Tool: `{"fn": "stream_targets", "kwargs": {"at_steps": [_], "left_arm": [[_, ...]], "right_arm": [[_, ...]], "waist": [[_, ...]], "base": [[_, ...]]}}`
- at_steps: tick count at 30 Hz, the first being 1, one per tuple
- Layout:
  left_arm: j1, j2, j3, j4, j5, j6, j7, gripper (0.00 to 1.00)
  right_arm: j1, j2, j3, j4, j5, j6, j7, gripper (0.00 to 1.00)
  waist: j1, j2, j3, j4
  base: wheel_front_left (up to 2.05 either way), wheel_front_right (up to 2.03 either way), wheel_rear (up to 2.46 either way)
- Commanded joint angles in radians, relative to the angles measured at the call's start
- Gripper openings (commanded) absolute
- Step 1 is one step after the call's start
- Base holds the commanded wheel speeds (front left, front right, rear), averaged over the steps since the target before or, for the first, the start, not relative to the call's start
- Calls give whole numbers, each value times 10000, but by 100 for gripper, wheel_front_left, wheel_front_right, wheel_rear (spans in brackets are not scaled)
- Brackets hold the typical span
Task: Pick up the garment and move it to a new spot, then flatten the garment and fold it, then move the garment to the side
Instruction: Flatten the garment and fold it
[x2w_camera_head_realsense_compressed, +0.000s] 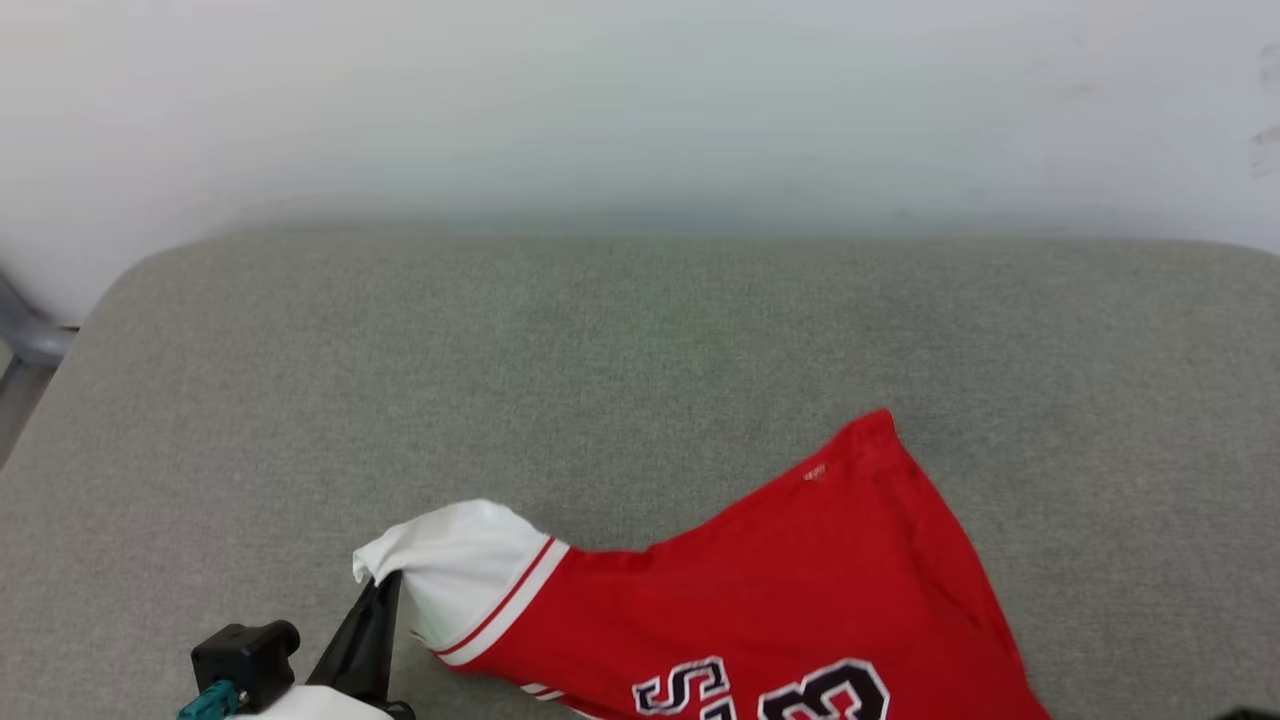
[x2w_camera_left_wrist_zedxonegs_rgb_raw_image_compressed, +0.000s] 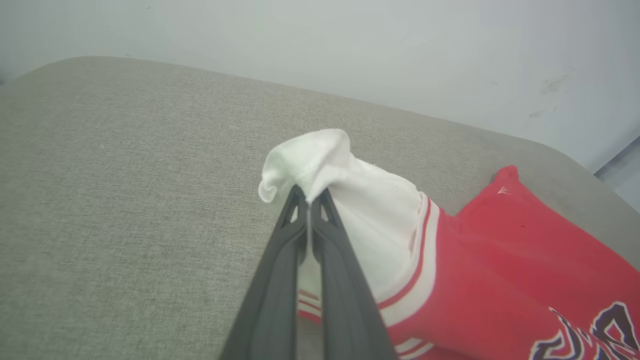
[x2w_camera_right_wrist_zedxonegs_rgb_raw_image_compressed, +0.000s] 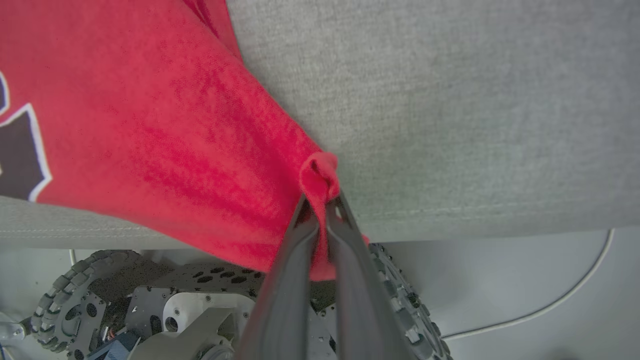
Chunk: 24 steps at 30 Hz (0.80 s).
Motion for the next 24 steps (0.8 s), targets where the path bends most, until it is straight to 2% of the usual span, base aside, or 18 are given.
{"fn": "stream_targets", "kwargs": {"at_steps": [1,2,4,9,11,14,16,20,23,24], "left_arm": [[120,45,-26,30,-40,36,44,0],[146,53,-23,18,-63,49,57,0],[199,75,-7,-4,-96,96,98,0],[210,118,44,-104,-138,174,156,0],[95,112,21,-162,-135,183,158,0],[-108,124,8,-256,-115,187,132,0],[-264,143,-14,-319,-87,180,128,0],[-759,67,-144,-503,-34,57,82,0],[-1286,8,-309,-420,-2,-71,-20,0],[-1448,-26,-360,-374,-2,-120,-72,0]], "right_arm": [[286,203,-146,-79,80,-11,-263,11],[488,358,-239,-79,128,-11,-530,100],[656,559,-308,-46,345,-9,-1311,100],[150,632,-701,356,932,-8,-4713,100],[-277,603,-882,588,840,-8,-6044,100],[-1075,625,-868,1040,532,-9,-7296,100],[-1833,622,-797,1393,247,-8,-7642,100],[-3472,451,-425,2213,-164,-9,-7448,100],[-4623,-18,195,2770,-127,-9,-6534,100],[-4944,-159,518,2976,8,-9,-5911,100]], "waist": [[3,0,-234,-153],[3,0,-253,-175],[3,0,-247,-225],[3,0,-129,-312],[3,0,-26,-284],[3,0,202,-218],[3,0,410,-166],[3,0,1016,70],[3,0,1566,390],[3,0,1731,482]], "base": [[0,0,0],[0,0,0],[0,0,0],[0,0,0],[0,0,0],[0,0,0],[0,0,0],[0,0,0],[0,0,0],[0,0,0]]}}
